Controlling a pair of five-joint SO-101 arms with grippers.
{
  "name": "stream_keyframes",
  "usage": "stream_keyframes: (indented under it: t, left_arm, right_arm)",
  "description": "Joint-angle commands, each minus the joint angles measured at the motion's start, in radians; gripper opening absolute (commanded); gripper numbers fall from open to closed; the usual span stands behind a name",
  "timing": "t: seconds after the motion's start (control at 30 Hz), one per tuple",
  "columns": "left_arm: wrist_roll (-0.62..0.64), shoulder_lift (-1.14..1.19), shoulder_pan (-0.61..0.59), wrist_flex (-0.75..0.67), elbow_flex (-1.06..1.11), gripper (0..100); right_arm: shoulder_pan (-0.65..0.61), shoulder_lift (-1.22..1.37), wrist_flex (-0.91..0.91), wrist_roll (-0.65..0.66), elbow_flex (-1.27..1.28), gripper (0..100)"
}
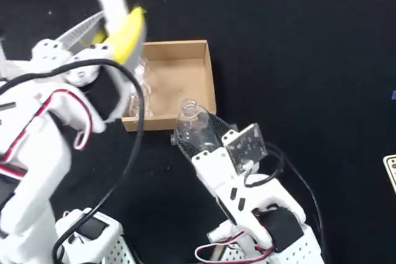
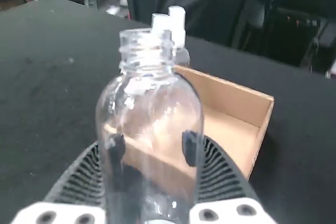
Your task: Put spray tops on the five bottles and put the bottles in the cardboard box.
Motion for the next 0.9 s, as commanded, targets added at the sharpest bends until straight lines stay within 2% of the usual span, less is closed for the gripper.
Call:
stream_keyframes:
  t: [0.0, 0.13, 0.27, 0.87]
  left_arm:
    - [0.006, 0.017, 0.111, -0.199, 0.087, 3]
    - [-0.002, 0.012, 0.166, -0.359, 0.236, 3]
    - [-0.002, 0.0, 0.177, -0.439, 0.294, 3]
    - [0.005, -0.011, 0.177, -0.451, 0.415, 3]
  right_arm:
    - [-0.014, -0.045, -0.017, -0.005, -0.002, 1.0]
    - [-0.015, -0.084, -0.063, -0.005, 0.051, 1.0]
    - [-0.015, -0.13, -0.098, -0.005, 0.097, 1.0]
    - [-0.014, -0.168, -0.126, -0.068, 0.108, 1.0]
